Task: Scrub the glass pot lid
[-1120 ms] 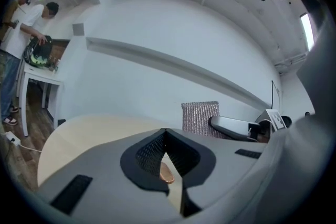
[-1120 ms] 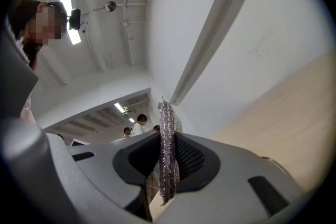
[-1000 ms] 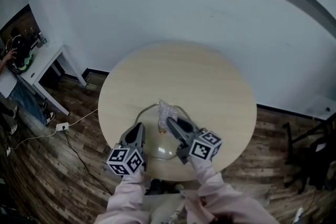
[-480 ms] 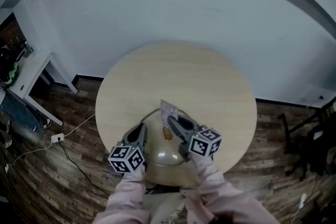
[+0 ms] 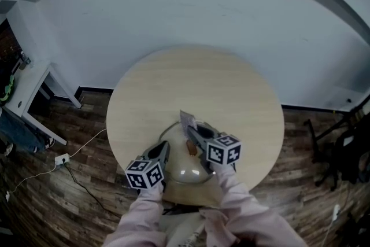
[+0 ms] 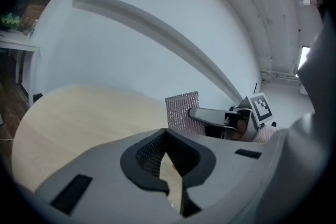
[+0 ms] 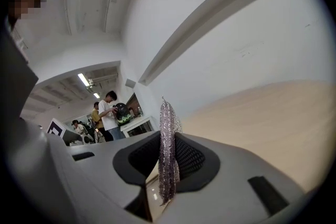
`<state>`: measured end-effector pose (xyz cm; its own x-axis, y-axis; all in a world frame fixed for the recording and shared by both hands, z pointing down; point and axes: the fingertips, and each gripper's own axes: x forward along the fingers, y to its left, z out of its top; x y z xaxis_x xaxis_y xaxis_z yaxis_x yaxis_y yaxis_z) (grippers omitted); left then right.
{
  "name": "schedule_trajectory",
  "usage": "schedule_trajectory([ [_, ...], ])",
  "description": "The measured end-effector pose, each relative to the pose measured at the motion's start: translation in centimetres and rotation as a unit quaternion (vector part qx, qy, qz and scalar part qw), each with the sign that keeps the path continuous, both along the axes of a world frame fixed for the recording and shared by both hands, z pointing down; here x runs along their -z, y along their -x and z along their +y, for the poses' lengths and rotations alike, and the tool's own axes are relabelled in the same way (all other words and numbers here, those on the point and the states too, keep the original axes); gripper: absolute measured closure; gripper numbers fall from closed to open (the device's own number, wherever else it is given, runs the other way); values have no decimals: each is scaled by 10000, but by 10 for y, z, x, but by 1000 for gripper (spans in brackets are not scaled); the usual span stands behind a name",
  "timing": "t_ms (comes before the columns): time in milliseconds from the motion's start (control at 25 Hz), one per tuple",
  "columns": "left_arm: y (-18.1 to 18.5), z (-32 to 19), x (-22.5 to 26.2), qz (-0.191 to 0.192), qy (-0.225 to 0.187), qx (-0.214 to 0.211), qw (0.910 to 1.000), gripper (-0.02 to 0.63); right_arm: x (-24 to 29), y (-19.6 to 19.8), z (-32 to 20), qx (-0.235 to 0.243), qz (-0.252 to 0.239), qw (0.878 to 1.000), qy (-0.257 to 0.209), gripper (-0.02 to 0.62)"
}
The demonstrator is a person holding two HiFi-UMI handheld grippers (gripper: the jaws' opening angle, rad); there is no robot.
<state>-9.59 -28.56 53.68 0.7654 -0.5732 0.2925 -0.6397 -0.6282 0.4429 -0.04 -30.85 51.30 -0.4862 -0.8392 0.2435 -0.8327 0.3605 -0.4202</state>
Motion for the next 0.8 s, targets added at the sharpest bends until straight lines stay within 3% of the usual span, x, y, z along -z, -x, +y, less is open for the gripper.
schedule_trajectory([
  [440, 6, 6, -22, -78, 361, -327, 9988, 612, -34, 13, -26, 495, 1227, 9890, 659, 515],
  [800, 17, 8, -25, -81, 493, -177, 9986, 612, -58, 7, -36, 687, 2272, 9624, 1320, 515],
])
